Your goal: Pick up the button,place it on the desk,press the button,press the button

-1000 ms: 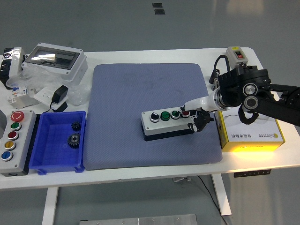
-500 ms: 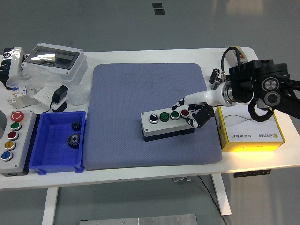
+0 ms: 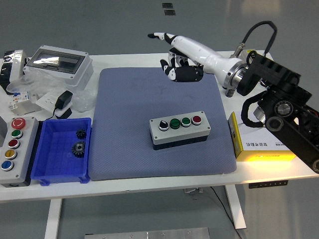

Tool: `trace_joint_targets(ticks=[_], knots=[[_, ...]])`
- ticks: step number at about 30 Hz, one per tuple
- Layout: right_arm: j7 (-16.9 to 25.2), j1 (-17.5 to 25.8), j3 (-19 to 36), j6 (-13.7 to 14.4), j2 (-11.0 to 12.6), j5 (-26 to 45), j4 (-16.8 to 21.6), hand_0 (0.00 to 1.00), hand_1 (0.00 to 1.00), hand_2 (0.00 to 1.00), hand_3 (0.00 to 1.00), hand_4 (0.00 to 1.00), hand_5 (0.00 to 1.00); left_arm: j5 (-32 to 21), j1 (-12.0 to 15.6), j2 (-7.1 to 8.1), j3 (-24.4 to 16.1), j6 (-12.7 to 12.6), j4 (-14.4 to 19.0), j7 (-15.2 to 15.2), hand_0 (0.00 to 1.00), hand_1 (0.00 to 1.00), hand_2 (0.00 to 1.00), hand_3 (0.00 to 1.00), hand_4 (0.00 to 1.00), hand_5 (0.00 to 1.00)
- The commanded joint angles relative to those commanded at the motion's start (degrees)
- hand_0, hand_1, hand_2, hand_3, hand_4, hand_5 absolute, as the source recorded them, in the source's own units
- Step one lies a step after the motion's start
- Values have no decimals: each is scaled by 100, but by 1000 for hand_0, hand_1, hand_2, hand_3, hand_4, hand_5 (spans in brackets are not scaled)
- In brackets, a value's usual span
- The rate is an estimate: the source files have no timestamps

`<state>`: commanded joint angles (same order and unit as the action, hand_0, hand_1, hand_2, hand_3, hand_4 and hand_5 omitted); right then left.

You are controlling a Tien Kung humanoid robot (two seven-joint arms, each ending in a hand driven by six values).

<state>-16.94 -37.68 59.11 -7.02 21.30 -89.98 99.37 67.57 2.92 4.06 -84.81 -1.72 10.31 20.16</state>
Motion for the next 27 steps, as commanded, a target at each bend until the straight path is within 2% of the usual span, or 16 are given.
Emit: trace_joint_targets(ticks=[2,3,8,9,14,15,17,18,20,21,26,27], knots=[[357,212,427,391,-78,247,-45,78,73,300,814,478,309,-26,12,-7,-1,0,0,-5,646,541,619,595,658,90],[533,265,616,596,-107,354,-79,89,119,344,754,472,313,-31,17,-9,-5,-2,0,-1,647,543,619,595,658,93],[1400,413,1421,1715,-270,75,-167,89,119,344,754,472,313,-50,43,-31,-23,-33,0,22,647,543,619,595,658,93],[1534,432,1532,1919,-285,2,-181,248,274,476,730,176,75,-49,45,-33,-28,-38,0,19,649,551,619,599,654,99],[2259,512,1923,2853,-271,-118,-283,248,274,476,730,176,75,-71,45,-34,-28,-66,0,-2,649,551,619,599,654,99],[2388,507,1906,3003,-272,-186,-358,261,289,465,712,256,88,-110,47,-34,-1,-82,0,-11,650,555,620,599,652,106],[2568,485,1847,3222,-317,-335,-525,261,289,465,712,256,88,-215,52,-32,65,-123,0,-35,650,555,620,599,652,106],[2585,473,1812,3293,-352,-438,-612,261,289,465,712,256,88,-269,52,-31,98,-146,0,-47,650,555,620,599,652,106],[2347,430,1697,3247,-492,-809,-875,261,289,465,712,256,88,-395,48,-31,178,-198,0,-94,650,555,620,599,652,106],[2235,413,1652,3186,-531,-978,-983,291,320,466,688,385,115,-420,46,-31,195,-209,0,-105,650,555,620,599,653,107],[1523,259,1409,2465,-593,-1901,-1609,291,320,466,688,385,115,-492,51,-15,238,-258,0,-156,650,555,620,599,653,107],[1377,234,1361,2293,-595,-2061,-1720,387,454,533,685,398,130,-524,54,-12,260,-265,0,-168,650,556,621,596,651,122]])
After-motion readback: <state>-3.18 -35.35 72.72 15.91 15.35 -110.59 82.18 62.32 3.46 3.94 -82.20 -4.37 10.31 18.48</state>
